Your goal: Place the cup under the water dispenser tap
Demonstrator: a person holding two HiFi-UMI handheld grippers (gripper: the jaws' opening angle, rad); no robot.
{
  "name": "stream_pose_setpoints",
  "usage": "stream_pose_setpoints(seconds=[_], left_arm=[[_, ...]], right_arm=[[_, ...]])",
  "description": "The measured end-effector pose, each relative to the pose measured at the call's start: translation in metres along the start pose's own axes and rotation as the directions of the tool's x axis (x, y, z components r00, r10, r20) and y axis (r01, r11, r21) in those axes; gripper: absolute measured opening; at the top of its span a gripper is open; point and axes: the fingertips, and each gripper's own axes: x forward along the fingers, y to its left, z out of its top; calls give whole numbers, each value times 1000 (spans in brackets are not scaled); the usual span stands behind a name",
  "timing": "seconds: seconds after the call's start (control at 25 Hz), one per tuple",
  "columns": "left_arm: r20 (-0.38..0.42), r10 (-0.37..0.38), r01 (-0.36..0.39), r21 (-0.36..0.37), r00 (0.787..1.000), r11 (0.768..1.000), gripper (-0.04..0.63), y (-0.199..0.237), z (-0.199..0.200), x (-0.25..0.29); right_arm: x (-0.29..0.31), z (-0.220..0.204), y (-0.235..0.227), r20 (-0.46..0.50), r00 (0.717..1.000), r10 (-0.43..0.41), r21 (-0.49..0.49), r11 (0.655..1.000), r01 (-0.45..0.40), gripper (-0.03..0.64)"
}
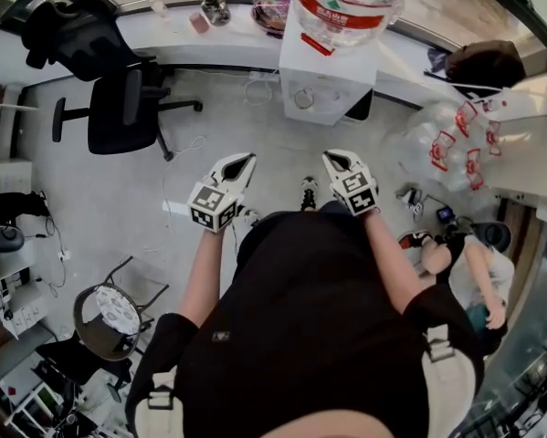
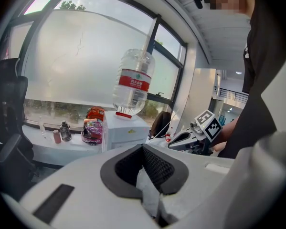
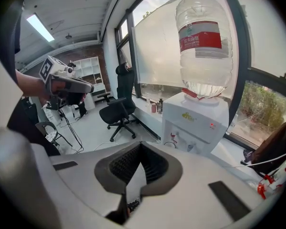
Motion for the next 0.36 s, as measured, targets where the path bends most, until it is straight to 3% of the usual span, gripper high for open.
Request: stream_pose_setpoints(seconds=[0.36], left_arm=[[10, 20, -20, -10, 1000, 1000, -1, -6, 5, 16]], right_arm=[[-3, 0, -11, -15, 999, 37, -36, 999, -37, -6]])
